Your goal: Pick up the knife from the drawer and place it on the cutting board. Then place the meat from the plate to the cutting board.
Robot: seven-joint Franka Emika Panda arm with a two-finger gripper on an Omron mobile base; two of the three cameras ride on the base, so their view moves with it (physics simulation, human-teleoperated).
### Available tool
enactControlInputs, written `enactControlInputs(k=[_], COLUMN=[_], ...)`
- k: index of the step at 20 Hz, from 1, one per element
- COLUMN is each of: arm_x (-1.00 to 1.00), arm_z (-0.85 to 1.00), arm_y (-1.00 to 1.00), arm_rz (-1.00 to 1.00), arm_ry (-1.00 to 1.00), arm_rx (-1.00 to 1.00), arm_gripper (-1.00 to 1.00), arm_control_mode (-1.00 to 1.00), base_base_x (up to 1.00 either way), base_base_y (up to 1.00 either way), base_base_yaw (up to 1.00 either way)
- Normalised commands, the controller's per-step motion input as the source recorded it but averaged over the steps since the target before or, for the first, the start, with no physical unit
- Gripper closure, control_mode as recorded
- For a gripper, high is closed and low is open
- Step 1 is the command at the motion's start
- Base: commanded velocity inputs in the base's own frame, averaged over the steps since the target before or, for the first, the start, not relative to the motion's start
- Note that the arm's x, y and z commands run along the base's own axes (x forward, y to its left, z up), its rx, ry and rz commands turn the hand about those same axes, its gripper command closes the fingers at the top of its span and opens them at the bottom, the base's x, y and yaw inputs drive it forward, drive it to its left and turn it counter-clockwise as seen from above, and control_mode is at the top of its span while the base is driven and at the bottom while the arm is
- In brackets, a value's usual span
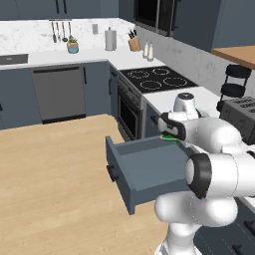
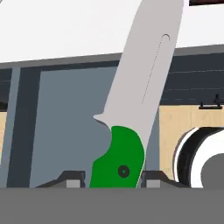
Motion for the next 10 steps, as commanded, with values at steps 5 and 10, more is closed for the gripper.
enactControlInputs(k=[5, 10], arm_x=[-1.0, -1.0], arm_z=[0.99, 0.27], arm_y=[-1.0, -1.0], arm_rz=[-0.07, -0.05], arm_ry=[0.0, -0.06], arm_rx=[-0.1, -0.1], arm_gripper=[1.0, 1.0], arm_control_mode=[-1.0, -1.0], base_base_x=[0.0, 0.0], base_base_y=[0.0, 0.0], base_base_yaw=[0.0, 0.0])
